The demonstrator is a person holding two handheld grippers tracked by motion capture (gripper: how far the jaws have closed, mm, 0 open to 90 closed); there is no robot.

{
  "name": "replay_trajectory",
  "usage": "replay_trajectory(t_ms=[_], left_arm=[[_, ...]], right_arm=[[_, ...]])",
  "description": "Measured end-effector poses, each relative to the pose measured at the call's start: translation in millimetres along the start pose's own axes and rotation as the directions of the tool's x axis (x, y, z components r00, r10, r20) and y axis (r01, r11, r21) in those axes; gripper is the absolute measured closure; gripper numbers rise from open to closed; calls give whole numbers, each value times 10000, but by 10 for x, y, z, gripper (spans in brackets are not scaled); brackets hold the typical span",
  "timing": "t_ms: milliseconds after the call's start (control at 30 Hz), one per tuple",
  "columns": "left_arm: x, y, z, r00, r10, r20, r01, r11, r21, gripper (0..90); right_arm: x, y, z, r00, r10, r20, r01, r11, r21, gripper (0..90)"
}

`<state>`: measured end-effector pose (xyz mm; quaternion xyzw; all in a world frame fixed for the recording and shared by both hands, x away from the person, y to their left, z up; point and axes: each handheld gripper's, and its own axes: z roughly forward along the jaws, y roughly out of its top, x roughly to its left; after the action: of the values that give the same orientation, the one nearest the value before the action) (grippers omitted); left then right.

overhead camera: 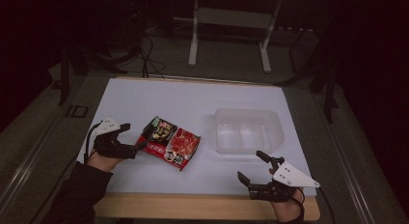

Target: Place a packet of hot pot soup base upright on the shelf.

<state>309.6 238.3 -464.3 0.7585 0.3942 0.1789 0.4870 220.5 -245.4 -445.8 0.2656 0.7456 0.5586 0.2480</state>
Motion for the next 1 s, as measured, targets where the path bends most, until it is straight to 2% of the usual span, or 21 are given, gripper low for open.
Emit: replay_trajectory(t_ms=[67, 100, 200, 267, 333, 433, 700, 733, 900, 933, 1000], left_arm=[[53, -16, 47, 9998, -179, 55, 178, 9997, 158, 31], [88, -29, 87, 9997, -245, -47, 246, 9993, 287, 31], [167, -81, 182, 9997, -259, 35, 256, 9978, 612, 33], [221, -135, 257, 9998, -216, -11, 216, 9963, 837, 72], [263, -181, 300, 9996, -250, -128, 260, 9961, 843, 107], [349, -240, 366, 9974, -675, -232, 695, 9929, 964, 148], [413, -286, 505, 9947, -906, -486, 968, 9846, 1456, 262], [433, -298, 547, 9931, -979, -647, 1071, 9815, 1588, 262], [451, -331, 590, 9944, -959, -439, 1015, 9830, 1528, 402], [449, -341, 604, 9953, -894, -377, 945, 9819, 1641, 442], [442, -347, 631, 9951, -865, -488, 942, 9777, 1877, 456]], right_arm=[[2, -1, 3, 10000, -4, -26, 4, 10000, 14, 115], [3, -2, 6, 10000, -21, -28, 21, 10000, 11, 115], [0, -8, 16, 10000, 24, -83, -23, 9999, 103, 115], [-2, -14, 24, 9999, 80, -140, -78, 9999, 141, 115], [-5, -19, 30, 9998, 91, -179, -88, 9998, 168, 115], [-6, -20, 34, 9997, 106, -204, -102, 9998, 186, 115], [-5, -24, 44, 9996, 91, -251, -85, 9996, 256, 116], [-6, -25, 44, 9996, 94, -251, -88, 9996, 256, 116], [-15, -27, 37, 9994, 150, -308, -143, 9997, 213, 116], [-20, -28, 36, 9994, 158, -316, -152, 9997, 201, 116], [-24, -31, 39, 9992, 225, -316, -219, 9995, 214, 116]])
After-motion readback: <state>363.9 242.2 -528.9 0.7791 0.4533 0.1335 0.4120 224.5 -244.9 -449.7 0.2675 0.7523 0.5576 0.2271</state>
